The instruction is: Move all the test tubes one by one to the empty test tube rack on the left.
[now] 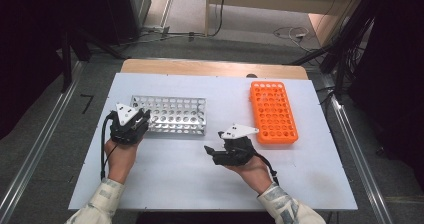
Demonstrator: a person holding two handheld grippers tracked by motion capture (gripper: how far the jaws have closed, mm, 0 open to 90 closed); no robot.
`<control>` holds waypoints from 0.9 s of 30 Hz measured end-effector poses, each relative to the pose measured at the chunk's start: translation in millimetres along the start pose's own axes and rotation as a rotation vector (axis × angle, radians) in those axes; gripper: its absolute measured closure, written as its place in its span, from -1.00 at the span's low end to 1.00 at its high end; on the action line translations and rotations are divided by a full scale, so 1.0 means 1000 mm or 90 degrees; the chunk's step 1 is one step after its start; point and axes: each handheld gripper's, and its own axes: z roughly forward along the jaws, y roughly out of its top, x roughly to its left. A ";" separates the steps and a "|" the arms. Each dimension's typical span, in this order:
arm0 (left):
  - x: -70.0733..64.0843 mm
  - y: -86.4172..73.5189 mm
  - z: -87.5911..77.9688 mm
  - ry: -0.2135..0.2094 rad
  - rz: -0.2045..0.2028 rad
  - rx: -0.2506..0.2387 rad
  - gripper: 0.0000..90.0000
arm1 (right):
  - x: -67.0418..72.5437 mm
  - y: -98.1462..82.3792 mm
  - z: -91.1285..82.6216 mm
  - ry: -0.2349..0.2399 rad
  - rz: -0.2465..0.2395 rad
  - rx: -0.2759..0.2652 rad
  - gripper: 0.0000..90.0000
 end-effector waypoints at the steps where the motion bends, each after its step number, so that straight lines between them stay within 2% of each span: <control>1: 0.000 0.000 0.000 0.000 0.001 0.003 0.66 | 0.000 0.000 0.000 0.000 0.000 0.000 -0.29; 12: 0.001 0.001 -0.001 -0.002 -0.006 -0.002 0.57 | 0.000 0.000 0.000 -0.001 0.002 0.003 -0.29; 19: -0.001 0.002 -0.005 -0.010 -0.011 -0.017 0.42 | -0.005 0.000 -0.003 -0.008 0.004 -0.004 -0.29; 23: -0.004 0.004 -0.009 -0.013 -0.022 -0.030 0.14 | -0.013 -0.001 -0.006 -0.025 0.012 -0.007 -0.29; 25: -0.007 0.004 -0.012 -0.012 -0.043 -0.041 -0.11 | -0.020 -0.002 -0.008 -0.038 0.023 -0.010 -0.29; 27: -0.011 0.005 -0.015 -0.016 -0.051 -0.047 -0.30 | -0.027 -0.002 -0.010 -0.050 0.033 -0.013 -0.29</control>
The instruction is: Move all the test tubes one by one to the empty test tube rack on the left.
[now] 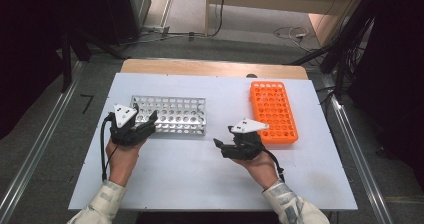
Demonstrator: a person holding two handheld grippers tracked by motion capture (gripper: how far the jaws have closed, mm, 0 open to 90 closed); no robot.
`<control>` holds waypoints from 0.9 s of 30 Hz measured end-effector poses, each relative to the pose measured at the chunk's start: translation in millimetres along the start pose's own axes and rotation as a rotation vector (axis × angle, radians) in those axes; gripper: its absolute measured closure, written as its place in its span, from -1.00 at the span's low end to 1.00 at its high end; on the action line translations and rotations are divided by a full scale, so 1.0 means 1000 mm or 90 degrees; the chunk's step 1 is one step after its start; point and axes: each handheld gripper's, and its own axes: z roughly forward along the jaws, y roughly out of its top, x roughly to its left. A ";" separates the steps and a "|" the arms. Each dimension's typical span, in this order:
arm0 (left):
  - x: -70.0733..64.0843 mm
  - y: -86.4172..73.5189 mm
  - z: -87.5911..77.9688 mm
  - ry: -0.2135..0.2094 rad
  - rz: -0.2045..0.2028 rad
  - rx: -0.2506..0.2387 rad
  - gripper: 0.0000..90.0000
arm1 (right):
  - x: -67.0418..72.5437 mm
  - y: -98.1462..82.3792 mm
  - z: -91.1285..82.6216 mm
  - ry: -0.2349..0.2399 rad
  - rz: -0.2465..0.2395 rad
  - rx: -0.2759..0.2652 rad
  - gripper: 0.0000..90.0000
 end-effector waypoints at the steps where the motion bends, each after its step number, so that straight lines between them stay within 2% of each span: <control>1: -0.002 0.000 -0.001 -0.002 0.000 -0.001 -0.36 | -0.004 0.000 -0.001 -0.006 0.004 -0.002 -0.29; 5: -0.011 0.000 -0.005 -0.015 0.004 -0.010 -0.46 | -0.020 -0.001 -0.003 -0.030 0.022 -0.006 -0.29; 11: -0.020 -0.003 -0.008 -0.027 0.017 -0.010 -0.48 | -0.046 -0.004 -0.008 -0.075 0.052 -0.014 -0.29; 13: -0.021 -0.004 -0.008 -0.025 0.021 -0.007 -0.49 | -0.057 -0.006 -0.009 -0.100 0.057 -0.014 -0.29; 16: -0.021 -0.005 -0.009 -0.025 0.019 -0.007 -0.50 | -0.076 -0.010 -0.012 -0.127 0.081 -0.017 -0.29; 27: -0.025 -0.010 -0.006 -0.039 0.031 0.017 -0.50 | -0.131 -0.023 -0.028 -0.205 0.153 -0.038 -0.26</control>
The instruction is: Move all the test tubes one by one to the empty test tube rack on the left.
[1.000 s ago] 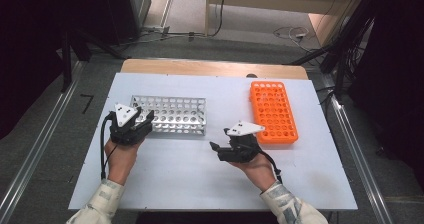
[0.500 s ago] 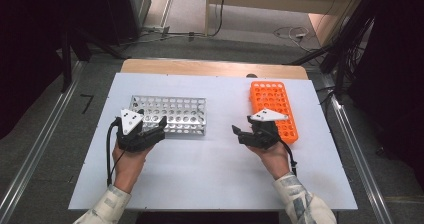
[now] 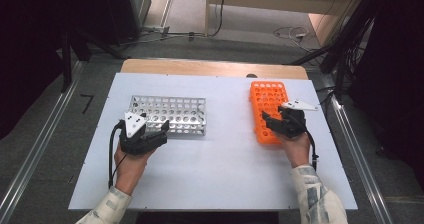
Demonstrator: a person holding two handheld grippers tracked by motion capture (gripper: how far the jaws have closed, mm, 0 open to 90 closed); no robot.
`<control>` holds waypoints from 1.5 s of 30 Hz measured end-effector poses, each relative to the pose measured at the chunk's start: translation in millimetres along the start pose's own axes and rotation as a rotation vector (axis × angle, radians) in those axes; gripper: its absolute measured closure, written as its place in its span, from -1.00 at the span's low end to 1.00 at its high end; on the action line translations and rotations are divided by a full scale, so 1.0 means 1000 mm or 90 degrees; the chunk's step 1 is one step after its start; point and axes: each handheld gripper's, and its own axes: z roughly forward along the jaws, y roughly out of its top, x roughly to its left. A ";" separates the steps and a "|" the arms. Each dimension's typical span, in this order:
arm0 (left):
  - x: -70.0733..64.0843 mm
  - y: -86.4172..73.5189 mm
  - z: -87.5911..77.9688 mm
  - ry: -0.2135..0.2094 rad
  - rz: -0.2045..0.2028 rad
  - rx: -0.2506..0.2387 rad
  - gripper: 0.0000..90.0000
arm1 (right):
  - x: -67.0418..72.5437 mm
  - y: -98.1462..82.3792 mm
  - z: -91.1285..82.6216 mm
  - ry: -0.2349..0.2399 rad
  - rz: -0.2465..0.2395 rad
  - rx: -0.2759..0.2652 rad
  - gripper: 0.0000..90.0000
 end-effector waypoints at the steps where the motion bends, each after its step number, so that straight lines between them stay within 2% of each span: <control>1: -0.001 0.000 0.000 0.000 0.001 0.001 -0.50 | -0.004 0.000 0.001 -0.009 0.002 0.002 -0.26; 6: -0.002 -0.001 0.002 -0.003 0.003 0.005 -0.49 | -0.019 0.005 0.005 -0.032 0.014 0.011 -0.15; 12: -0.001 -0.001 0.001 0.004 0.004 0.002 -0.49 | -0.022 0.012 0.015 -0.047 0.004 0.030 -0.05; 18: 0.002 -0.001 0.001 0.007 -0.002 -0.001 -0.49 | -0.025 0.015 0.026 -0.049 0.018 0.035 0.10; 26: 0.001 -0.001 0.000 0.009 0.000 -0.002 -0.49 | -0.023 0.021 0.040 -0.069 0.010 0.060 0.25; 29: 0.002 -0.001 0.000 0.009 -0.001 -0.002 -0.48 | -0.023 0.021 0.044 -0.069 0.013 0.060 0.32; 38: 0.002 -0.001 0.000 0.007 -0.001 -0.002 -0.47 | -0.022 0.025 0.054 -0.076 0.009 0.093 0.45; 45: 0.001 -0.001 0.000 0.006 0.000 -0.001 -0.47 | -0.021 0.025 0.055 -0.076 0.005 0.093 0.61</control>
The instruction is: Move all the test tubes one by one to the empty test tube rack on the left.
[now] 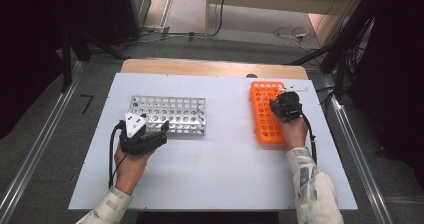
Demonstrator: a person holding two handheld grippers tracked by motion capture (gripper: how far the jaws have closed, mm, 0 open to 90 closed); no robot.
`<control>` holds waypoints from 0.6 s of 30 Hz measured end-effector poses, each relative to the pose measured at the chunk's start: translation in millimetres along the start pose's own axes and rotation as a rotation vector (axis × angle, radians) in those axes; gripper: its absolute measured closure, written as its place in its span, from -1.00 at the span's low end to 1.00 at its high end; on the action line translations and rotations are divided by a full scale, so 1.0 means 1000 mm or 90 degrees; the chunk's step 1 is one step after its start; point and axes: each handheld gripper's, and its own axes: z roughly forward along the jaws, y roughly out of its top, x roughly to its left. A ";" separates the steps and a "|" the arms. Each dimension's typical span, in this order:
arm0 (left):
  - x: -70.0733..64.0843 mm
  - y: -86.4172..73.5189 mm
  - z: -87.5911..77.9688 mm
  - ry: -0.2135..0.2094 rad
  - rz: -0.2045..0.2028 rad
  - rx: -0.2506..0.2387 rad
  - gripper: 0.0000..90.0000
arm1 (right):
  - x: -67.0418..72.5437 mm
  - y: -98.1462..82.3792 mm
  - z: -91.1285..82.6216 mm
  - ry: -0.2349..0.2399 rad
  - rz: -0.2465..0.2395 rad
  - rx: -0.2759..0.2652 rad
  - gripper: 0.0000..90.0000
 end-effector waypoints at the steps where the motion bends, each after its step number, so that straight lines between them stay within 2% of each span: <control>1: 0.000 0.000 0.000 0.000 0.000 0.000 -0.47 | 0.000 0.000 0.000 0.001 0.000 -0.001 0.62; 9: 0.000 0.000 -0.001 -0.003 0.001 -0.001 -0.47 | -0.001 0.001 -0.007 0.007 0.005 -0.025 0.62; 16: -0.002 0.000 -0.002 -0.006 0.004 -0.002 -0.47 | -0.001 0.009 -0.032 0.009 0.001 -0.061 0.63; 18: -0.002 0.001 -0.002 -0.005 0.002 -0.003 -0.47 | -0.002 0.011 -0.040 0.015 0.008 -0.067 0.63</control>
